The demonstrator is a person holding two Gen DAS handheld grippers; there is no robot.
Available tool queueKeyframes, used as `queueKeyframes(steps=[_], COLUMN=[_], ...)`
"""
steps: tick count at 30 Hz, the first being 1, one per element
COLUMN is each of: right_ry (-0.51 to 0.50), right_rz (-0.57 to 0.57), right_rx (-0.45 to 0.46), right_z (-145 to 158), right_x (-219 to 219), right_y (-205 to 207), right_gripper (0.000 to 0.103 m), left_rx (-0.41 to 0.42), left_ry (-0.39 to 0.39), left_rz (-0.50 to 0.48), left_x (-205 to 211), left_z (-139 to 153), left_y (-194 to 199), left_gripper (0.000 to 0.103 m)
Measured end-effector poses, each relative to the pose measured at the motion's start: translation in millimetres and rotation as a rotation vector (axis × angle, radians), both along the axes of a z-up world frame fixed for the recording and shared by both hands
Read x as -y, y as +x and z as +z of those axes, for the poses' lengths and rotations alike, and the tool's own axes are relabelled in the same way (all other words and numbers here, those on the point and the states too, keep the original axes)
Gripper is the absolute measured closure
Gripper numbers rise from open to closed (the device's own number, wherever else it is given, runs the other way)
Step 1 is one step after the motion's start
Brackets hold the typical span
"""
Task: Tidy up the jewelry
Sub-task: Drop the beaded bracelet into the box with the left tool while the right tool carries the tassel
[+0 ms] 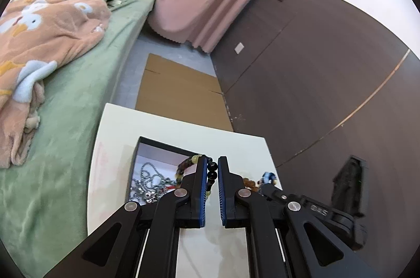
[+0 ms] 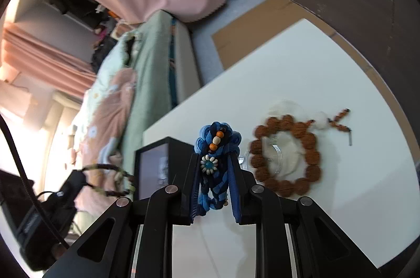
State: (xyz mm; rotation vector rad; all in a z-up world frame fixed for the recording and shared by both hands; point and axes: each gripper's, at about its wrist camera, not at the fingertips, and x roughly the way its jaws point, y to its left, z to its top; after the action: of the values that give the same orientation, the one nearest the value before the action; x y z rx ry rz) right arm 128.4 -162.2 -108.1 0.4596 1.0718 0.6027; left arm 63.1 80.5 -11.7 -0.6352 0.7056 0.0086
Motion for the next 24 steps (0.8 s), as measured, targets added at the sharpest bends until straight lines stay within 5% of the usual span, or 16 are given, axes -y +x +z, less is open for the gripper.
queueKeyframes(steps=[2,3,5,7,20,22,24], right_ry=[0.024,0.041,0.070,0.091,0.183,0.171,0.138], right_rz=[0.019,0.032,0.060,0.080,0.200,0.207,0.217], right_rx=[0.014,0.023,0.043,0.062,0.126,0.111,0.074], right_z=[4,7,12,16,22,18,13], right_x=[-8,-11,-18,-24,-69,-79,-86], right_y=[-4,-6,-10,-14,-22,-19,-17], right_gripper=[0.081,0.081,0.081,0.081,0.080,0.073,0.045], left_rx=[-0.041,-0.067,-0.063,-0.046,-0.037,-0.036,-0.038], left_ry=[-0.015,-0.031,-0.068,-0.064,-0.062,-0.063,-0.066], left_rz=[0.007,0.010,0.037,0.067,0.112,0.111,0.110], left_x=[-5,-8,-17,-23,-47,-47,-47], left_z=[-5,-9,-12,-9,-5,-5,-7], left_y=[3,5,2,-3,-7,-4,-1], left_gripper=[0.083,0.065,0.047,0.041,0.040,0.040,0.040])
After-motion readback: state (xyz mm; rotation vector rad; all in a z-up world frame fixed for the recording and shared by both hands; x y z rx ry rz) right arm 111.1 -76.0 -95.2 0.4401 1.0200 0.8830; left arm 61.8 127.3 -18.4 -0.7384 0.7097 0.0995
